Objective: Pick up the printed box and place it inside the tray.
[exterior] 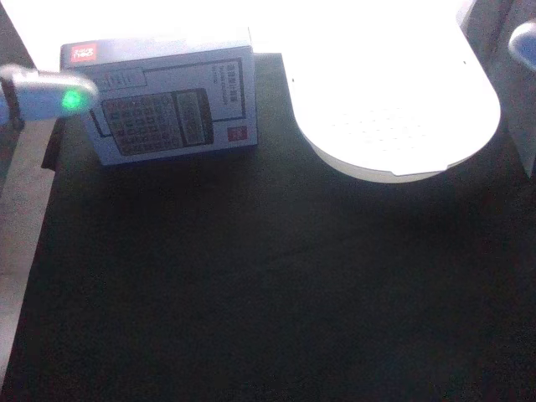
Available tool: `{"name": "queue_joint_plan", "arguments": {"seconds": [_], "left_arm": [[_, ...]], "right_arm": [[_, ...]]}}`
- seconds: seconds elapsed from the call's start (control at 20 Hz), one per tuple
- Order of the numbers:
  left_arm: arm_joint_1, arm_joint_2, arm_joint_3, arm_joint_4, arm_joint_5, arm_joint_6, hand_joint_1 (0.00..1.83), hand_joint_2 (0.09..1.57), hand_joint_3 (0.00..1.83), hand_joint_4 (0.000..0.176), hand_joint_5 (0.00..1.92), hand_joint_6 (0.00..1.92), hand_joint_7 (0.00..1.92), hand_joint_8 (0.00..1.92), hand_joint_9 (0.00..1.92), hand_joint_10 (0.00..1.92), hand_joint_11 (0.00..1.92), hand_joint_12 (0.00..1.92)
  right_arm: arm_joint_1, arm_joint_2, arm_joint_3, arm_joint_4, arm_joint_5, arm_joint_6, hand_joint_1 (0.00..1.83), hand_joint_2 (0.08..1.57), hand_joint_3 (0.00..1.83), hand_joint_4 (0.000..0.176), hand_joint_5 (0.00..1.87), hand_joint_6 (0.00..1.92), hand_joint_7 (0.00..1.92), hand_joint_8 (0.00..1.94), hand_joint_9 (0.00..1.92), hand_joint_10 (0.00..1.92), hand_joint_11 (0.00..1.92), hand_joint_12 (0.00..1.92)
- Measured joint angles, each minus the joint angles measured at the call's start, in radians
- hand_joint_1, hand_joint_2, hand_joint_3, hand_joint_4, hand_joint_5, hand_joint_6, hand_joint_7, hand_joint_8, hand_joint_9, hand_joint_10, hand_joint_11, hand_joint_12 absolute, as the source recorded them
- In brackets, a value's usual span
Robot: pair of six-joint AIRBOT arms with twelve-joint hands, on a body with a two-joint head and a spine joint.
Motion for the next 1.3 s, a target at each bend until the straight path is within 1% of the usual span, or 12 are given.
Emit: {"name": "queue_joint_plan", "arguments": {"seconds": [0.25, 0.35, 0.5, 0.6, 0.7, 0.75, 0.8, 0.85, 0.95, 1.1, 1.25, 1.3], "left_arm": [[-0.016, -0.018, 0.021, 0.007, 0.063, 0.0, 0.24, 0.94, 0.32, 0.0, 0.03, 0.0, 0.19, 0.0, 0.16, 0.07, 0.0, 0.03], [-0.039, -0.039, 0.047, 0.002, 0.101, 0.0, 0.35, 0.89, 0.13, 0.0, 0.03, 0.0, 0.18, 0.0, 0.17, 0.04, 0.01, 0.0], [-0.064, -0.074, 0.088, 0.0, 0.183, -0.005, 0.44, 0.98, 0.04, 0.0, 0.12, 0.03, 0.23, 0.01, 0.2, 0.01, 0.0, 0.39], [-0.088, -0.105, 0.13, 0.008, 0.26, -0.035, 0.42, 1.0, 0.02, 0.036, 0.15, 0.01, 0.26, 0.01, 0.24, 0.01, 0.0, 0.51], [-0.108, -0.119, 0.159, 0.007, 0.31, -0.047, 0.47, 0.93, 0.0, 0.047, 0.14, 0.0, 0.24, 0.0, 0.24, 0.0, 0.0, 0.54], [-0.122, -0.127, 0.178, 0.008, 0.35, -0.048, 0.51, 0.9, 0.0, 0.024, 0.12, 0.0, 0.23, 0.0, 0.23, 0.0, 0.0, 0.52], [-0.135, -0.135, 0.192, 0.008, 0.375, -0.048, 0.54, 0.92, 0.0, 0.06, 0.15, 0.01, 0.25, 0.0, 0.22, 0.0, 0.0, 0.41], [-0.161, -0.152, 0.216, 0.014, 0.415, -0.048, 0.51, 0.91, 0.0, 0.061, 0.17, 0.01, 0.26, 0.0, 0.24, 0.01, 0.0, 0.42], [-0.21, -0.185, 0.254, 0.041, 0.497, -0.048, 0.48, 0.83, 0.0, 0.034, 0.15, 0.0, 0.27, 0.0, 0.27, 0.0, 0.0, 0.46], [-0.249, -0.219, 0.282, 0.088, 0.581, -0.049, 0.49, 0.83, 0.0, 0.049, 0.11, 0.0, 0.27, 0.0, 0.27, 0.01, 0.0, 0.53], [-0.27, -0.246, 0.308, 0.107, 0.649, -0.049, 0.43, 0.79, 0.0, 0.012, 0.09, 0.0, 0.28, 0.0, 0.29, 0.01, 0.0, 0.53], [-0.278, -0.256, 0.323, 0.117, 0.671, -0.048, 0.43, 0.77, 0.0, 0.012, 0.1, 0.0, 0.29, 0.0, 0.31, 0.01, 0.0, 0.57]], "right_arm": [[0.0, -0.006, 0.014, 0.001, -0.002, 0.0, 0.66, 0.79, 0.12, 0.145, 0.0, 0.0, 0.0, 0.0, 0.0, 0.0, 0.0, 0.0], [0.0, -0.007, 0.015, 0.008, -0.007, 0.0, 0.69, 0.85, 0.09, 0.145, 0.0, 0.0, 0.0, 0.0, 0.0, 0.0, 0.0, 0.0], [0.006, -0.013, 0.033, 0.015, -0.044, 0.0, 0.7, 0.81, 0.06, 0.153, 0.0, 0.0, 0.0, 0.0, 0.0, 0.0, 0.0, 0.0], [0.011, -0.031, 0.05, 0.022, -0.077, 0.0, 0.68, 0.76, 0.04, 0.174, 0.0, 0.0, 0.0, 0.0, 0.0, 0.0, 0.0, 0.0], [0.011, -0.051, 0.063, 0.018, -0.095, 0.0, 0.66, 0.74, 0.03, 0.176, 0.0, 0.0, 0.0, 0.0, 0.0, 0.0, 0.0, 0.0], [0.018, -0.066, 0.069, 0.015, -0.115, 0.0, 0.67, 0.75, 0.03, 0.176, 0.0, 0.0, 0.0, 0.0, 0.0, 0.0, 0.0, 0.0], [0.019, -0.072, 0.073, 0.015, -0.124, 0.0, 0.7, 0.74, 0.03, 0.169, 0.0, 0.0, 0.0, 0.0, 0.0, 0.0, 0.0, 0.0], [0.023, -0.08, 0.079, 0.01, -0.138, 0.0, 0.71, 0.74, 0.03, 0.163, 0.0, 0.0, 0.0, 0.0, 0.0, 0.0, 0.0, 0.0], [0.024, -0.088, 0.087, 0.01, -0.152, 0.0, 0.7, 0.72, 0.02, 0.14, 0.0, 0.0, 0.0, 0.0, 0.0, 0.0, 0.0, 0.0], [0.024, -0.105, 0.1, 0.017, -0.158, 0.0, 0.68, 0.69, 0.0, 0.174, 0.0, 0.0, 0.0, 0.0, 0.0, 0.0, 0.0, 0.0], [0.024, -0.111, 0.101, 0.016, -0.167, 0.0, 0.66, 0.68, 0.0, 0.176, 0.0, 0.0, 0.0, 0.0, 0.0, 0.0, 0.0, 0.0], [0.024, -0.114, 0.101, 0.013, -0.168, 0.0, 0.65, 0.68, 0.0, 0.176, 0.0, 0.0, 0.0, 0.0, 0.0, 0.0, 0.0, 0.0]]}}
